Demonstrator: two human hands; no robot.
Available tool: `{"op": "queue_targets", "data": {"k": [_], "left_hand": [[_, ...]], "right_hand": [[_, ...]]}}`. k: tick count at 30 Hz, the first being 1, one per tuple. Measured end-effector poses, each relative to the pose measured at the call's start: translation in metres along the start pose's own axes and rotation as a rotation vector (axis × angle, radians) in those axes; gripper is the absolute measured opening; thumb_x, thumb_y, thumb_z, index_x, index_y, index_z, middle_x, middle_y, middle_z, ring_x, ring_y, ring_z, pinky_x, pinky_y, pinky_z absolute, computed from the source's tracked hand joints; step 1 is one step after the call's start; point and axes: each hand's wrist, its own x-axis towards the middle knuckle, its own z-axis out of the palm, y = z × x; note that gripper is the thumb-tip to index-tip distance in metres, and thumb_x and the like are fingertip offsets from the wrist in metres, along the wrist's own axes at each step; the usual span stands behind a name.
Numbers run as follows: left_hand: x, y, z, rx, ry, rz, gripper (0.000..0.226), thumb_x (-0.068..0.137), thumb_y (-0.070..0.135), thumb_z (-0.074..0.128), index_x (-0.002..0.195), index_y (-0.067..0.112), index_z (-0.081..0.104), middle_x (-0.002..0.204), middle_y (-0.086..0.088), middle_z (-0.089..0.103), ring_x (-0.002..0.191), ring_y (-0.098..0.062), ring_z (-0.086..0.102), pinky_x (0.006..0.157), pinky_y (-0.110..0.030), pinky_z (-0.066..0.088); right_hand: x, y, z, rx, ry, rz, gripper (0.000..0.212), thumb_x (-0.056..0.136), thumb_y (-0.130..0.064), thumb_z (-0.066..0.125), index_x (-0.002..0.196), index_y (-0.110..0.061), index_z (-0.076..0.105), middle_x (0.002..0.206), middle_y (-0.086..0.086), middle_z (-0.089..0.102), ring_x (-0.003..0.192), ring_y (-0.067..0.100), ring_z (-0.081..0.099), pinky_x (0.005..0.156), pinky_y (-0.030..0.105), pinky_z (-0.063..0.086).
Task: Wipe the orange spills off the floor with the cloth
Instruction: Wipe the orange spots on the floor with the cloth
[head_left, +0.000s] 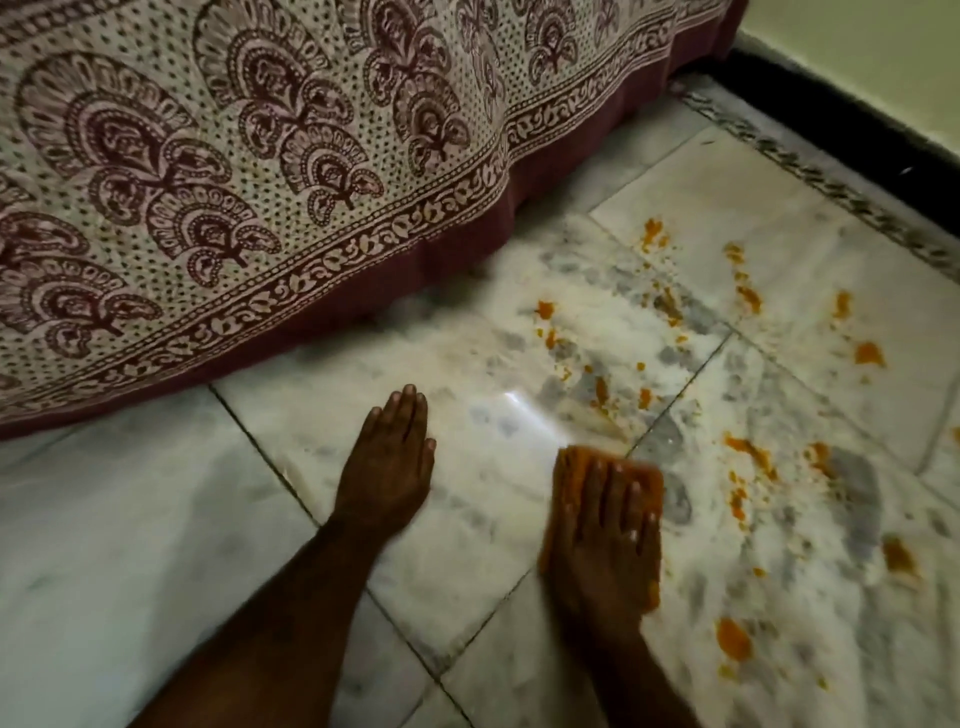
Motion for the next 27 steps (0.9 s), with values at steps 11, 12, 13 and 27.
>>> {"op": "queue_targets", "data": {"k": [11, 12, 13, 27], "left_hand": [[0.050, 0.026, 0.013, 0.018, 0.042, 0.106, 0.061, 0.101, 0.037, 0.030, 0.149, 0.002, 0.043, 0.155, -0.017, 0.043, 0.142, -0.032, 0.044, 0.117, -0.042, 0.022], [0.056, 0.031, 0.013, 0.019, 0.038, 0.109, 0.062, 0.100, 0.037, 0.030, 0.149, 0.001, 0.043, 0.154, -0.018, 0.044, 0.141, -0.033, 0.045, 0.117, -0.042, 0.021], [0.064, 0.036, 0.014, 0.015, 0.025, 0.120, 0.062, 0.100, 0.037, 0.030, 0.149, 0.001, 0.043, 0.153, -0.018, 0.044, 0.140, -0.033, 0.045, 0.117, -0.041, 0.021], [0.096, 0.048, 0.022, 0.008, 0.022, 0.158, 0.060, 0.101, 0.037, 0.029, 0.150, 0.004, 0.042, 0.155, -0.015, 0.042, 0.143, -0.029, 0.043, 0.117, -0.040, 0.022]], "right_hand": [[0.090, -0.047, 0.006, -0.024, 0.008, -0.313, 0.063, 0.107, -0.045, 0.023, 0.164, -0.023, 0.008, 0.171, 0.003, 0.005, 0.158, 0.029, 0.007, 0.126, 0.050, 0.003], [0.102, -0.035, 0.004, -0.017, 0.000, -0.249, 0.064, 0.106, -0.047, 0.018, 0.163, -0.026, -0.001, 0.171, -0.001, -0.004, 0.159, 0.026, 0.000, 0.126, 0.048, -0.002], [0.108, -0.022, 0.001, -0.018, -0.005, -0.196, 0.064, 0.106, -0.048, 0.015, 0.163, -0.028, -0.005, 0.170, -0.003, -0.008, 0.159, 0.025, -0.004, 0.127, 0.048, -0.004], [0.107, -0.052, 0.012, 0.026, 0.117, -0.315, 0.063, 0.104, -0.039, 0.032, 0.163, -0.018, 0.020, 0.169, 0.009, 0.021, 0.156, 0.034, 0.021, 0.121, 0.054, 0.017]]}}
